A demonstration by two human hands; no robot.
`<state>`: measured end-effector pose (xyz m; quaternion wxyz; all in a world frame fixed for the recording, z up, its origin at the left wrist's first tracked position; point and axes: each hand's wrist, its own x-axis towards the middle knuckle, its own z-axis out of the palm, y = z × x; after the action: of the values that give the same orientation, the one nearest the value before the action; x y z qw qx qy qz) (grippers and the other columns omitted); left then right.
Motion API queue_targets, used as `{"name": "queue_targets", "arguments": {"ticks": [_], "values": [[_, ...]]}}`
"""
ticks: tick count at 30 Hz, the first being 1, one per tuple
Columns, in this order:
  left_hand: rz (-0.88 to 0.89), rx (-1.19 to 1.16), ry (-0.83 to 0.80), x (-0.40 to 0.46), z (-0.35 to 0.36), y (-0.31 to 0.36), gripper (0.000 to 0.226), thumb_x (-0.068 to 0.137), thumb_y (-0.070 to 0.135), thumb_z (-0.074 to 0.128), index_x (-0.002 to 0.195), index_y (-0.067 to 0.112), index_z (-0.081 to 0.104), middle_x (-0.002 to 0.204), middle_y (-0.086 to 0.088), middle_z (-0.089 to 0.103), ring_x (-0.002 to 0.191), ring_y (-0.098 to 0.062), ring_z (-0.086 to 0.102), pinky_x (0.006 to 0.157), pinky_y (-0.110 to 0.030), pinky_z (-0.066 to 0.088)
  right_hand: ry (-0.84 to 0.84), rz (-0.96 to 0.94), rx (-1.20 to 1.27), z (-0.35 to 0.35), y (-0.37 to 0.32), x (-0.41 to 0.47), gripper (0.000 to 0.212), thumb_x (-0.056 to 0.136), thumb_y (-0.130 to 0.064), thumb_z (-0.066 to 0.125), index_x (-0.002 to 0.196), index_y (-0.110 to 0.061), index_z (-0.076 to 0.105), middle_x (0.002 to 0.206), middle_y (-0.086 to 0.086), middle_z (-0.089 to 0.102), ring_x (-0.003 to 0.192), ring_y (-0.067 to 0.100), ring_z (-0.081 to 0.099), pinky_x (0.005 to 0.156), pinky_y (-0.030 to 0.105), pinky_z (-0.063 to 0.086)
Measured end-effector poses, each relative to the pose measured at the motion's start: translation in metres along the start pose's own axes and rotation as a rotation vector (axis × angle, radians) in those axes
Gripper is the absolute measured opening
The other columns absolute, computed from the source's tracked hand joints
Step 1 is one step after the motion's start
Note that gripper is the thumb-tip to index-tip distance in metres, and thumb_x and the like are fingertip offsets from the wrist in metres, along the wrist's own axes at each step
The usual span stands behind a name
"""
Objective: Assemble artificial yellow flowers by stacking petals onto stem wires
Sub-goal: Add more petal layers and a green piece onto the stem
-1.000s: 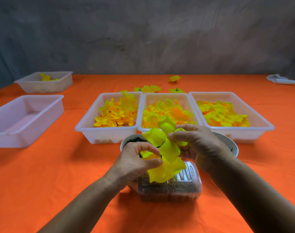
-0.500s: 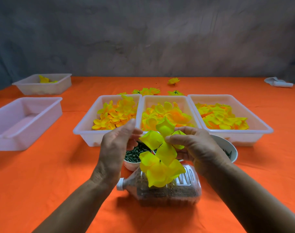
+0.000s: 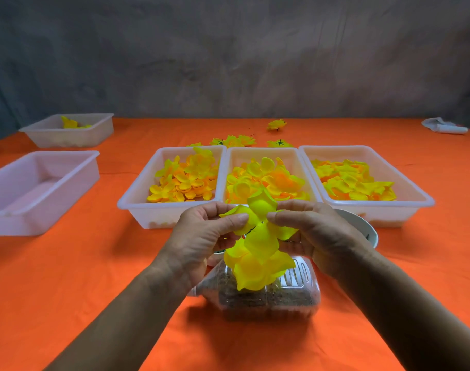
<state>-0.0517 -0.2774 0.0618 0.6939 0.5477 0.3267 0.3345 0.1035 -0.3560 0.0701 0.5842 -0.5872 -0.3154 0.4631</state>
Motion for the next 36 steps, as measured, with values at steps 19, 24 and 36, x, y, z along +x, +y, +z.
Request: {"name": "queue_targets", "arguments": {"ticks": [19,24,36], "values": [[-0.031,-0.015,-0.061,0.0060,0.0047,0.0036,0.044,0.046,0.018,0.079,0.087,0.012,0.066,0.073,-0.004,0.073,0.059,-0.016,0.068,0.052,-0.029,0.055,-0.017,0.054,-0.045,0.0088,-0.0081,0.0052,0.041,0.069,-0.001,0.075,0.107,-0.006,0.063,0.091,0.009,0.067,0.067,0.014,0.067,0.044,0.020,0.047],[-0.071,-0.060,-0.078,0.0040,0.0069,0.0046,0.044,0.051,0.011,0.074,0.094,0.006,0.064,0.070,-0.005,0.072,0.056,-0.015,0.068,0.046,-0.023,0.052,-0.046,0.092,-0.055,0.0079,-0.0071,0.0052,0.027,0.069,-0.004,0.074,0.094,-0.012,0.066,0.078,0.002,0.070,0.061,0.011,0.067,0.043,0.020,0.046],[-0.102,-0.041,-0.112,0.0006,0.0043,0.0063,0.031,0.061,0.005,0.071,0.090,0.012,0.063,0.064,0.000,0.070,0.052,-0.011,0.065,0.046,-0.020,0.050,-0.026,0.192,0.009,0.0086,-0.0057,0.0069,0.037,0.069,-0.001,0.072,0.103,-0.009,0.062,0.122,0.014,0.057,0.121,0.030,0.050,0.044,0.023,0.048]]}}
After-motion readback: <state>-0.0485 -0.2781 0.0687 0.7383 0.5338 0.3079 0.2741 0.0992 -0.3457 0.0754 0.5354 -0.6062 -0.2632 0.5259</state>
